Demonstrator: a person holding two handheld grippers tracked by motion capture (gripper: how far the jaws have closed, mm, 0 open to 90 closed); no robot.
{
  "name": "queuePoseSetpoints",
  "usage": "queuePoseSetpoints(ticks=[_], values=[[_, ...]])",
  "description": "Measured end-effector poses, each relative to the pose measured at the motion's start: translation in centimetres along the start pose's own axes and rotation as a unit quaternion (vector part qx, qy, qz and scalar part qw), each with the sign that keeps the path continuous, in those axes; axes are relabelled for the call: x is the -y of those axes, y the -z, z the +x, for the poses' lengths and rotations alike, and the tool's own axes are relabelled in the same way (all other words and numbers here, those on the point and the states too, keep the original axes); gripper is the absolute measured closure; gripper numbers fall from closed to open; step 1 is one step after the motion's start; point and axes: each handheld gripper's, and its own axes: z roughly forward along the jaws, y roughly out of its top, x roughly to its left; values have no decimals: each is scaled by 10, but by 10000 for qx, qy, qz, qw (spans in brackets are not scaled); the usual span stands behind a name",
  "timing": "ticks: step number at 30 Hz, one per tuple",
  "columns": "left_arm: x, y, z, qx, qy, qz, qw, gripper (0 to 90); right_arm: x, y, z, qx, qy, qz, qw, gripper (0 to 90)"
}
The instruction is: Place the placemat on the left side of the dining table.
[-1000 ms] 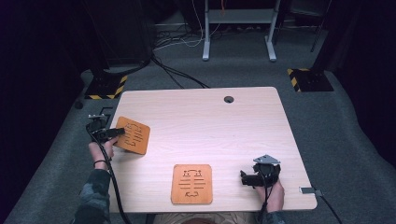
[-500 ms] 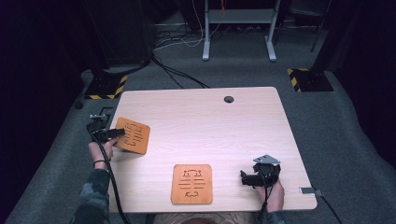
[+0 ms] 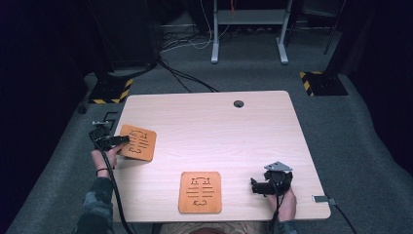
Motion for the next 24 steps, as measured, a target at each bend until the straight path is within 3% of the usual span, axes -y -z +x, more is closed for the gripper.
queuePoseSetpoints(ticks=[6, 24], values=[[4, -3, 7, 24, 155, 61, 9999, 580, 0, 0, 0, -1, 0, 2, 10000, 0], [7, -6, 12, -37, 74, 147, 9999, 559, 0, 0, 0, -4, 8, -5, 10000, 0]])
